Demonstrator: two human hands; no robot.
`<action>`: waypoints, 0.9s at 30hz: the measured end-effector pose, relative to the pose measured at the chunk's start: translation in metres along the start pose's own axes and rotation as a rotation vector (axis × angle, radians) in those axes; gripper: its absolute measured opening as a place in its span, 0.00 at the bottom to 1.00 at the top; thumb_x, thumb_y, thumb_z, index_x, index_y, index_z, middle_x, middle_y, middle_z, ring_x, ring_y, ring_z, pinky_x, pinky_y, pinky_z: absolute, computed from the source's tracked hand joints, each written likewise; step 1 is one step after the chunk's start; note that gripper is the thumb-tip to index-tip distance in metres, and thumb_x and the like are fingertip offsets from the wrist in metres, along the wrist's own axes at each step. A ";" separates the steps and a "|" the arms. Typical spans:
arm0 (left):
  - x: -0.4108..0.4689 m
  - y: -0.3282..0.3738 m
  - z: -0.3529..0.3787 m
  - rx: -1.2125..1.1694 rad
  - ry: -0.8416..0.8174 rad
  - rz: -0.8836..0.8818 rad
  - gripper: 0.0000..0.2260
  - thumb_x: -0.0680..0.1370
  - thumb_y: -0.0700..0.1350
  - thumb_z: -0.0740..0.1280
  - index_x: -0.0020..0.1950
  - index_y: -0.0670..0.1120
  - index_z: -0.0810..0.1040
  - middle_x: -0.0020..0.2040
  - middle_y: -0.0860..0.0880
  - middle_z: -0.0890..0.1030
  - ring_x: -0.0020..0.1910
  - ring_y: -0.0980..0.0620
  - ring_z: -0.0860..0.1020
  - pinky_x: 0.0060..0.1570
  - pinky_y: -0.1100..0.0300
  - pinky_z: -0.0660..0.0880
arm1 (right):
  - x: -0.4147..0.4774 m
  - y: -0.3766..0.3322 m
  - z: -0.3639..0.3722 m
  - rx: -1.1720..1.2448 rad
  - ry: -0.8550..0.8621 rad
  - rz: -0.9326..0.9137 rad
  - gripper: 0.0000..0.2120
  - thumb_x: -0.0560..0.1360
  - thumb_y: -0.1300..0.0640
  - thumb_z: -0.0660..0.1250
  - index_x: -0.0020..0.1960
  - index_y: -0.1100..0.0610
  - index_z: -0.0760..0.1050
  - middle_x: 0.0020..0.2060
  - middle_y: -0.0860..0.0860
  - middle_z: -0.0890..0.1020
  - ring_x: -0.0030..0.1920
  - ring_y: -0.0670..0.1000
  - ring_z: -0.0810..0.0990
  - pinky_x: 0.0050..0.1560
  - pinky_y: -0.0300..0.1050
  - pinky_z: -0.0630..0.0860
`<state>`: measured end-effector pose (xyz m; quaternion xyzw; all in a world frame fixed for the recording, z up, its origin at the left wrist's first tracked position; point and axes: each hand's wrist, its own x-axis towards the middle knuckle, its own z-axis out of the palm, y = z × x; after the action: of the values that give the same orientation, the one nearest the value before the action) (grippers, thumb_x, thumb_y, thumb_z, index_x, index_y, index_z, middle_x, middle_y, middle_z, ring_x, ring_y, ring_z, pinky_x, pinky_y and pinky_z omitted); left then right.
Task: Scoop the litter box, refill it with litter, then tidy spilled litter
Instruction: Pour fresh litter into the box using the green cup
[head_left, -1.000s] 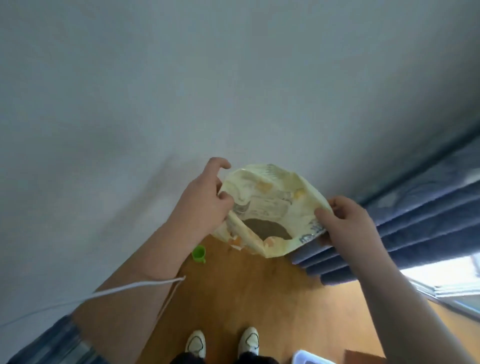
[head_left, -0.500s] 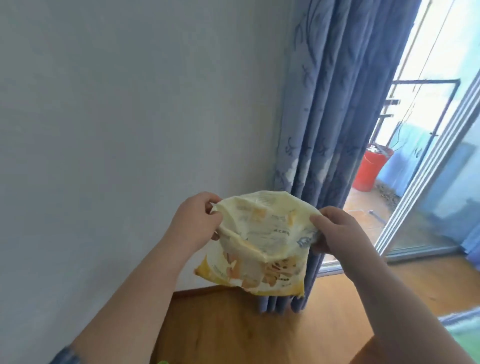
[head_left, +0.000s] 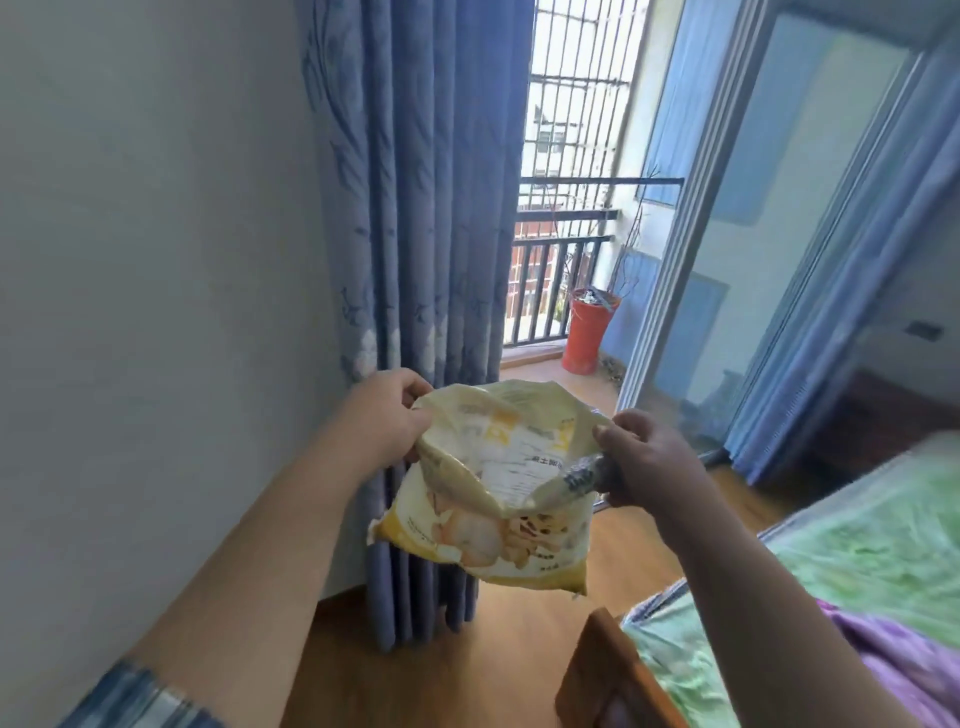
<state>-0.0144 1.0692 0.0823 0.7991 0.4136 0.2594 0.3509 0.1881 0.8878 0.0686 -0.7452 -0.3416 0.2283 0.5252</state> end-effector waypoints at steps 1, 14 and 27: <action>0.006 0.005 0.014 -0.001 -0.019 0.005 0.08 0.76 0.39 0.66 0.51 0.50 0.79 0.41 0.48 0.83 0.31 0.51 0.83 0.32 0.55 0.82 | 0.004 0.006 -0.010 -0.010 0.014 0.018 0.08 0.80 0.59 0.64 0.51 0.65 0.75 0.34 0.59 0.79 0.29 0.53 0.79 0.31 0.48 0.78; 0.122 -0.019 0.157 0.074 -0.391 0.094 0.11 0.80 0.41 0.64 0.61 0.52 0.75 0.45 0.52 0.81 0.33 0.55 0.83 0.28 0.67 0.76 | 0.059 0.108 -0.031 -0.054 0.268 0.301 0.09 0.80 0.58 0.64 0.48 0.65 0.73 0.37 0.60 0.79 0.32 0.54 0.80 0.32 0.50 0.81; 0.196 -0.165 0.315 0.216 -0.759 -0.012 0.14 0.78 0.39 0.63 0.61 0.52 0.70 0.47 0.47 0.79 0.38 0.50 0.79 0.33 0.56 0.76 | 0.102 0.280 0.077 -0.107 0.449 0.736 0.01 0.81 0.52 0.64 0.51 0.47 0.74 0.43 0.46 0.79 0.44 0.50 0.77 0.40 0.44 0.69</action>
<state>0.2308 1.1931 -0.2164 0.8681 0.2840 -0.1018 0.3943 0.2776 0.9524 -0.2185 -0.8747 0.0582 0.2147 0.4306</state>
